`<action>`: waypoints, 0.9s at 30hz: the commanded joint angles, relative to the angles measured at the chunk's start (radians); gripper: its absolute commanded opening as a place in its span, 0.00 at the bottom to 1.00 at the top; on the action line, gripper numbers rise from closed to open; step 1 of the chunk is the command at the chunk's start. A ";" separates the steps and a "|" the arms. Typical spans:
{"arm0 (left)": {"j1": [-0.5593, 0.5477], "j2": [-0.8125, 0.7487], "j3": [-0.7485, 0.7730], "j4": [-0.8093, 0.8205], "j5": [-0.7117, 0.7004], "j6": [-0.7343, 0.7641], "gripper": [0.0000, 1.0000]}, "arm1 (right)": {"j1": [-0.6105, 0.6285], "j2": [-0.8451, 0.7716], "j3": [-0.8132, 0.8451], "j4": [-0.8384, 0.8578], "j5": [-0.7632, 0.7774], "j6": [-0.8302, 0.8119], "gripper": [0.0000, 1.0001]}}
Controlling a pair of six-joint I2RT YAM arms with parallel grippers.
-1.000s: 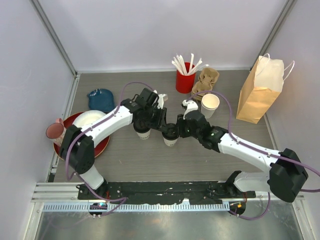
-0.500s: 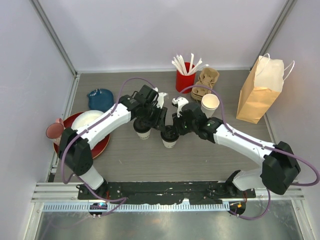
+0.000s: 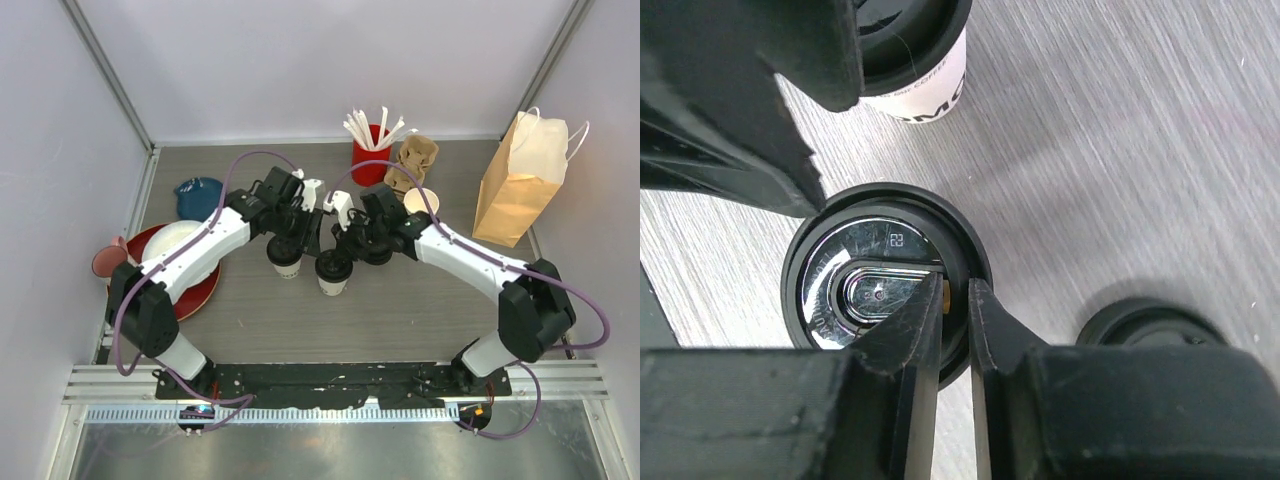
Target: Pack the takeout coffee
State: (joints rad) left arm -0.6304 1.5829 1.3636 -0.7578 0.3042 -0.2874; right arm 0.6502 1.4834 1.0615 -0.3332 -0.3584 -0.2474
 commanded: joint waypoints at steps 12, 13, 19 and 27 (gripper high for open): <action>0.008 -0.054 -0.069 0.098 0.045 -0.019 0.45 | -0.037 0.127 0.194 -0.164 -0.202 -0.283 0.36; 0.008 -0.052 -0.067 0.100 0.052 -0.021 0.45 | -0.028 0.097 0.184 -0.150 -0.192 -0.280 0.37; -0.002 -0.040 -0.066 0.107 0.075 -0.035 0.45 | 0.003 0.015 0.129 -0.081 -0.148 -0.256 0.50; -0.015 -0.043 -0.066 0.100 0.043 -0.084 0.42 | 0.002 -0.090 0.150 0.033 0.166 0.083 0.64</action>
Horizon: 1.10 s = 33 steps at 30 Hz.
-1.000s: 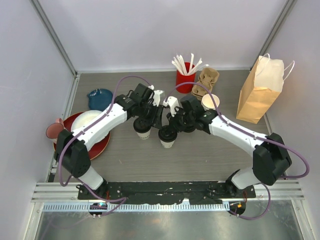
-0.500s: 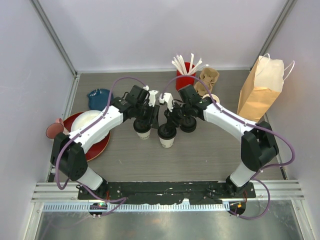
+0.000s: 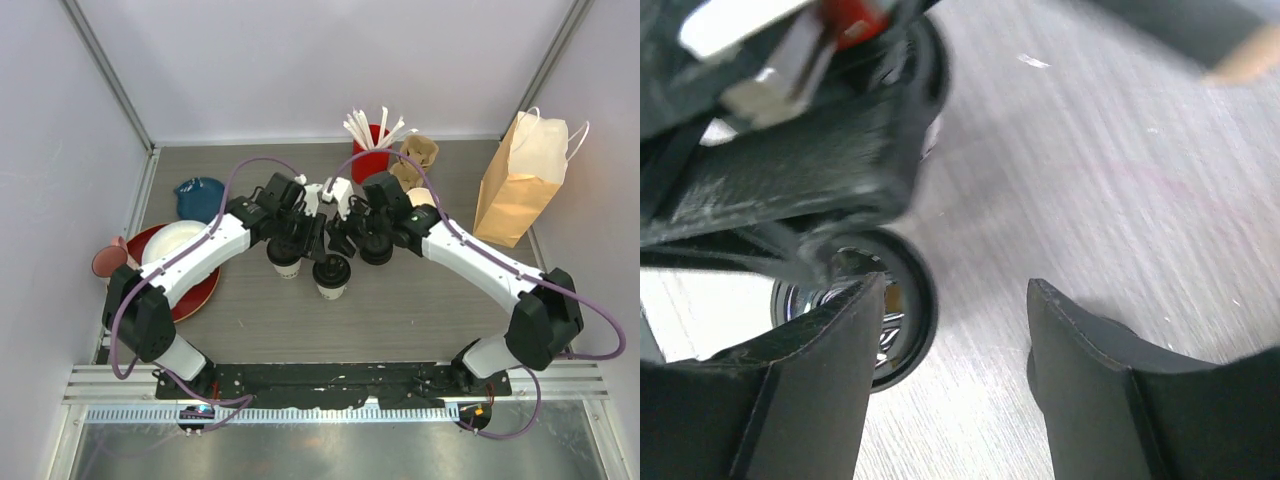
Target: Pack the takeout coffee
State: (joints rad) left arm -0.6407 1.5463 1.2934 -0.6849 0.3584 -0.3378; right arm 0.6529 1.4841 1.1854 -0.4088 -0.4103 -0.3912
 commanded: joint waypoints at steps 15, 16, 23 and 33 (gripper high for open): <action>-0.005 0.011 -0.034 0.059 -0.039 -0.058 0.38 | 0.238 -0.190 -0.107 -0.107 0.778 1.002 0.39; -0.005 0.006 -0.039 0.061 -0.041 -0.058 0.38 | 0.243 -0.171 -0.099 -0.107 0.775 1.000 0.36; -0.005 -0.009 -0.088 0.088 -0.027 -0.078 0.37 | 0.261 -0.139 -0.105 -0.096 0.785 1.016 0.35; -0.005 -0.009 -0.109 0.107 -0.015 -0.106 0.36 | 0.267 -0.093 -0.124 -0.059 0.742 1.017 0.29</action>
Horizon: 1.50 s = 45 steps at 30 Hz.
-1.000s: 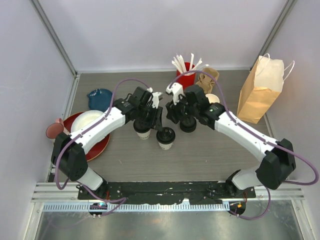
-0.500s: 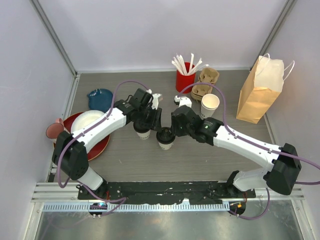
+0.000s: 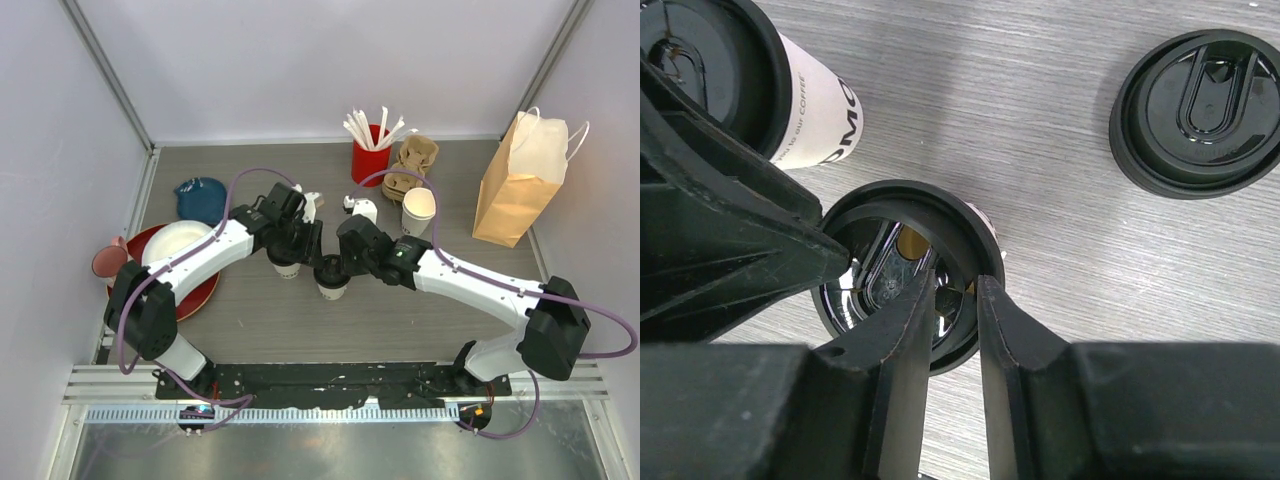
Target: Pack the takeout coffee
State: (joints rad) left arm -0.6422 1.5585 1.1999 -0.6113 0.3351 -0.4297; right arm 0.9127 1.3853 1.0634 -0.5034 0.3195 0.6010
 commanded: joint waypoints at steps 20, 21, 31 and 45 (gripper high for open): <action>-0.004 -0.023 -0.154 0.117 0.064 -0.115 0.28 | 0.017 -0.075 -0.210 0.094 -0.048 0.149 0.18; -0.005 -0.015 -0.164 0.120 0.074 -0.119 0.28 | 0.017 -0.100 -0.233 0.117 -0.043 0.157 0.18; -0.019 0.025 -0.192 0.134 0.067 -0.142 0.26 | 0.020 -0.111 -0.468 0.229 -0.051 0.235 0.12; -0.019 0.032 -0.036 0.047 0.005 -0.047 0.24 | 0.020 -0.092 -0.412 0.192 -0.002 0.174 0.10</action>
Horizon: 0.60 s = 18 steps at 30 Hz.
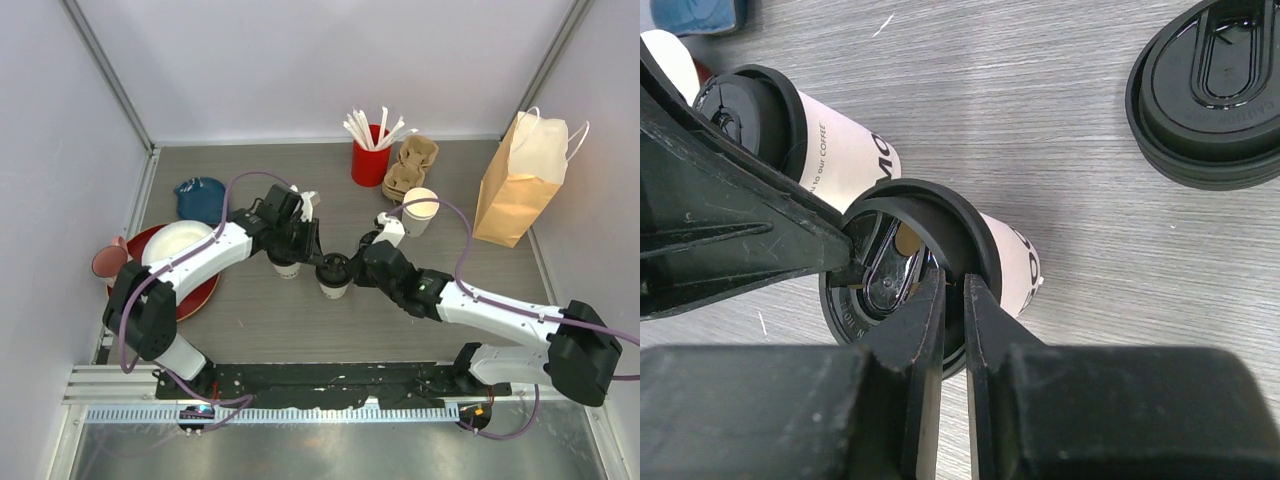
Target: Pack the takeout coffee
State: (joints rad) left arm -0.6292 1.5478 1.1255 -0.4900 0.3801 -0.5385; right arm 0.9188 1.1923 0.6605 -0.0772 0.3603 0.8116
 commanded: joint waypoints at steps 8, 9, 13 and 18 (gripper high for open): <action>-0.032 0.015 0.131 -0.113 -0.053 0.143 0.30 | 0.014 0.095 0.106 -0.297 0.049 -0.130 0.06; -0.032 0.014 0.140 -0.117 -0.055 0.152 0.32 | 0.014 0.095 0.114 -0.296 0.052 -0.140 0.06; -0.030 -0.005 0.197 -0.166 -0.085 0.204 0.37 | 0.014 0.092 0.119 -0.302 0.052 -0.143 0.04; -0.029 -0.014 0.232 -0.188 -0.055 0.248 0.45 | 0.014 0.079 0.135 -0.305 0.063 -0.160 0.03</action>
State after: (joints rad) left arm -0.6556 1.5604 1.3136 -0.6422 0.3111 -0.3534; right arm 0.9276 1.2518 0.7952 -0.2348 0.4091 0.6910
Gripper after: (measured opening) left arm 0.422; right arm 0.153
